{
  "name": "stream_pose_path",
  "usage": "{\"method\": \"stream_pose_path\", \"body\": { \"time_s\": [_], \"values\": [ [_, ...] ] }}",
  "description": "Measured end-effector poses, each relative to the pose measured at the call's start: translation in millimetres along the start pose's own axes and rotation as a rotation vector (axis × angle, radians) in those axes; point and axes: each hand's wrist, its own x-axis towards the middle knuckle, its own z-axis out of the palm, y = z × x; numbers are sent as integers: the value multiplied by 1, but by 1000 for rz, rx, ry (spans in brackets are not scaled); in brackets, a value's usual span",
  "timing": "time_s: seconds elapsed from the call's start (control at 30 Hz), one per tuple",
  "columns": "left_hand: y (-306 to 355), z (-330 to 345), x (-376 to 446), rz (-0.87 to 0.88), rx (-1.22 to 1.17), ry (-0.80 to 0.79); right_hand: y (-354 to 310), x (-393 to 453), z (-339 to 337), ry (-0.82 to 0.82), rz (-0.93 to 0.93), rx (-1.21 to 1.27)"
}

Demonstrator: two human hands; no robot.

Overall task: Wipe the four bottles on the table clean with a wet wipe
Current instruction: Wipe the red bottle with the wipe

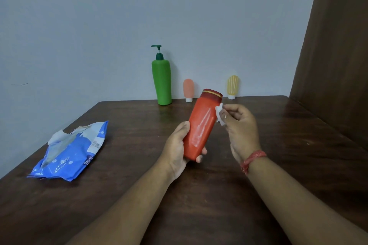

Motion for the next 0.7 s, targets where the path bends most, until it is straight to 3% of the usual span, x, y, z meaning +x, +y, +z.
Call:
{"method": "stream_pose_path", "body": {
  "time_s": [0.2, 0.37, 0.5, 0.7],
  "values": [
    [0, -3, 3, 2, -30, 42, 6, -8, 0, -114, 55, -159],
    [-1, 0, 1, -1, -4, 20, 1, -3, -1, 13, -18, -114],
    [1, -1, 2, -2, -37, 45, 4, -11, 3, -98, -38, -129],
    [-4, 0, 3, -8, 79, -28, 5, 5, -4, 72, -170, -165]
  ]
}}
